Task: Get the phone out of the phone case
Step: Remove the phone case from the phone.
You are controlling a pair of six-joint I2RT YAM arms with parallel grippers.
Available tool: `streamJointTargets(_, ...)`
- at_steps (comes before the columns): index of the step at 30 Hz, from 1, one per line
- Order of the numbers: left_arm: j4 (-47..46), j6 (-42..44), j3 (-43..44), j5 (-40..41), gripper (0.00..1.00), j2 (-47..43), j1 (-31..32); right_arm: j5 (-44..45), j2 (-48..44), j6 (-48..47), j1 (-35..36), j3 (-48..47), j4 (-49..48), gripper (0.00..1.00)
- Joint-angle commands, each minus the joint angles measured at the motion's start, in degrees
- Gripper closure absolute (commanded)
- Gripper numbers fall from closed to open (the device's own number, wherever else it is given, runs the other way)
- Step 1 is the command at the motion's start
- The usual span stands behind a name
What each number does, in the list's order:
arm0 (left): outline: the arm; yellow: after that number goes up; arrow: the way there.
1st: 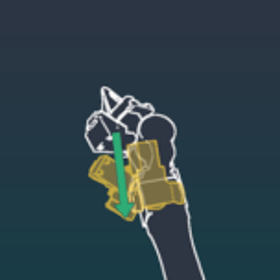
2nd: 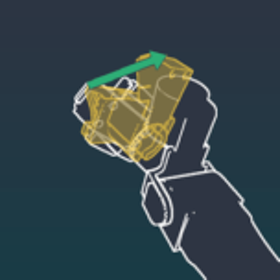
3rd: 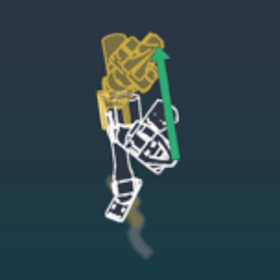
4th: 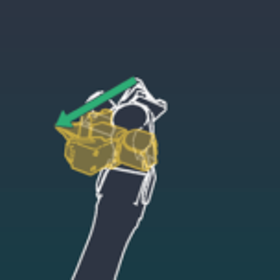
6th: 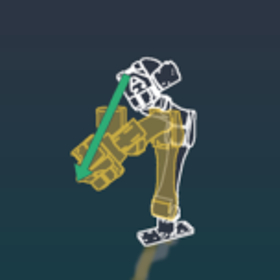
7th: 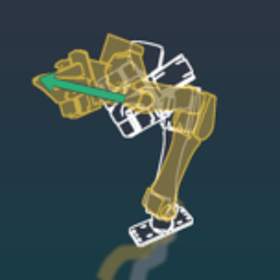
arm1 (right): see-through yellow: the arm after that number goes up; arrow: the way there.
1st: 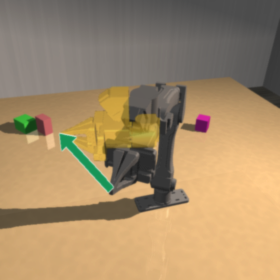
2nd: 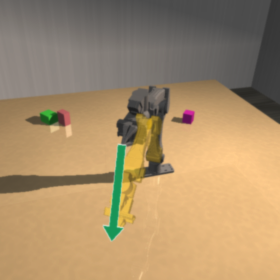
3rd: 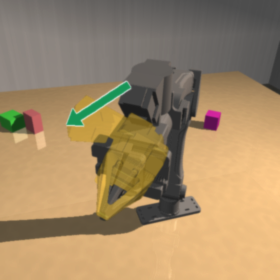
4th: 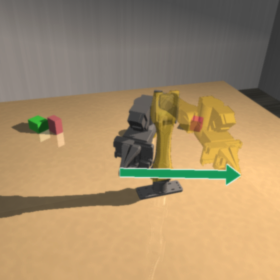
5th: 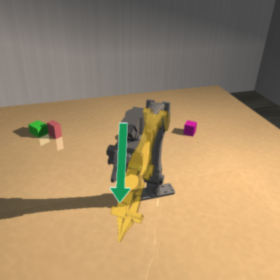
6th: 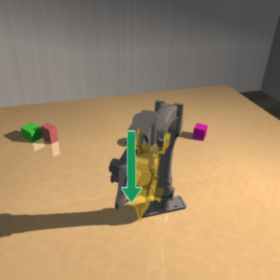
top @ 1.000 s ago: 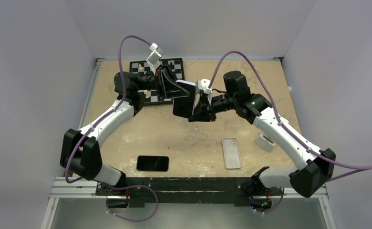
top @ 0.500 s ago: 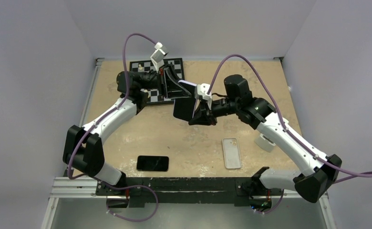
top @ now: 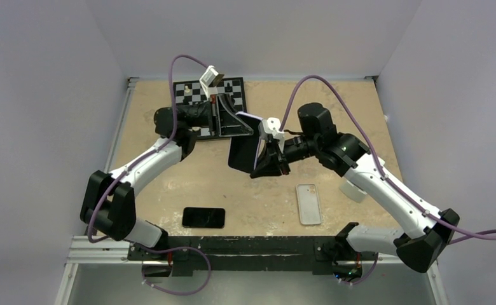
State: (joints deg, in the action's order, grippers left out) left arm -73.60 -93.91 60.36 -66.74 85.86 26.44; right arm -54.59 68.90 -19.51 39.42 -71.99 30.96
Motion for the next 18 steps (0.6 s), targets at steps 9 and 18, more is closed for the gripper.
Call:
streamJointTargets(9, 21.0, 1.3, -0.9, 6.0, 1.00, -9.8, 7.8, 17.1, -3.6, -6.2, 1.3, -2.0, -15.7, 1.00)
streamJointTargets(18, 31.4, 9.7, -3.1, 12.1, 1.00, -15.1, 8.4, 34.7, -6.9, 1.1, 2.1, 2.9, -26.3, 1.00)
